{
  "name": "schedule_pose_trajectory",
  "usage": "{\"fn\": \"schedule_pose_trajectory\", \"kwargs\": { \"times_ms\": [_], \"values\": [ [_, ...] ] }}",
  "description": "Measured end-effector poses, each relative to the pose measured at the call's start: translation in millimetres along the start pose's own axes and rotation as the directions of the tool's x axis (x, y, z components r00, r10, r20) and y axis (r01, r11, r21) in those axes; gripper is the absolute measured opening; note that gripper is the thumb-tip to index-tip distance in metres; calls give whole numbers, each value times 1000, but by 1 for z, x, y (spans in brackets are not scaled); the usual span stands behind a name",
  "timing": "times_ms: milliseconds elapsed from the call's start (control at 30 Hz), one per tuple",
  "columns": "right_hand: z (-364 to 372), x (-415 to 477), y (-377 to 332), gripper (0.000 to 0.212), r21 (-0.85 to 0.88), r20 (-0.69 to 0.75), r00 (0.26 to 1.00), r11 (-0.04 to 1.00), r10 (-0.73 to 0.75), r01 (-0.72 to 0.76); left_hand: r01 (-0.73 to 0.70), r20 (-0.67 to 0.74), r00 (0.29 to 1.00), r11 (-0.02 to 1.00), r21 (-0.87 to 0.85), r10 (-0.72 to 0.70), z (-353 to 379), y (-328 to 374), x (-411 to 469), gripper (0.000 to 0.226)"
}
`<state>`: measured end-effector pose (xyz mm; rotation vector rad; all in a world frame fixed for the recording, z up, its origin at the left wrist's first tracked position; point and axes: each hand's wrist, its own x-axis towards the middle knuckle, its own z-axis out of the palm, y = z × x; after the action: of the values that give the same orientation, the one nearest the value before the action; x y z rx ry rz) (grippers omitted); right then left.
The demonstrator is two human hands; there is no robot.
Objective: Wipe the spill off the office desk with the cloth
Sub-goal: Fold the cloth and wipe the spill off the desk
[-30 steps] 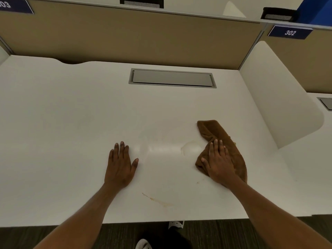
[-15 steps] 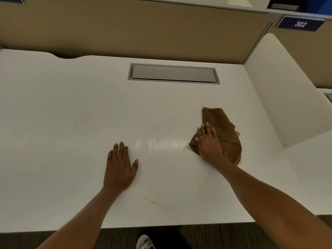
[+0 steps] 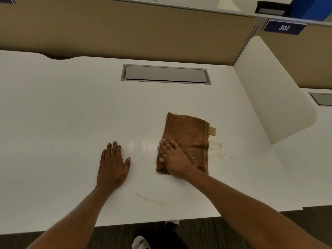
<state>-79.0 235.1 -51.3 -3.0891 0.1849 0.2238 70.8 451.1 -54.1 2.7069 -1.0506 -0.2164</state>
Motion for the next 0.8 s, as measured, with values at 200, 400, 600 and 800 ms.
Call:
{"fn": "schedule_pose_trajectory", "kwargs": {
  "times_ms": [200, 400, 600, 800],
  "values": [
    [3, -31, -3, 58, 0, 14, 988, 988, -152, 152, 7, -6, 1000, 1000, -28, -7, -1, 1, -1, 69],
    [3, -68, 2, 54, 72, 68, 963, 964, -259, 255, 0, -20, 1000, 999, -45, -1, -4, 2, -1, 67],
    [-7, -78, 17, 52, 198, 106, 944, 937, -313, 288, 2, -16, 1000, 999, -40, -3, -5, 3, -1, 68],
    [-4, -73, -11, 42, 481, -45, 998, 875, -41, 57, 5, -19, 1000, 999, -39, -6, -4, 3, -1, 68]
  ]
}}
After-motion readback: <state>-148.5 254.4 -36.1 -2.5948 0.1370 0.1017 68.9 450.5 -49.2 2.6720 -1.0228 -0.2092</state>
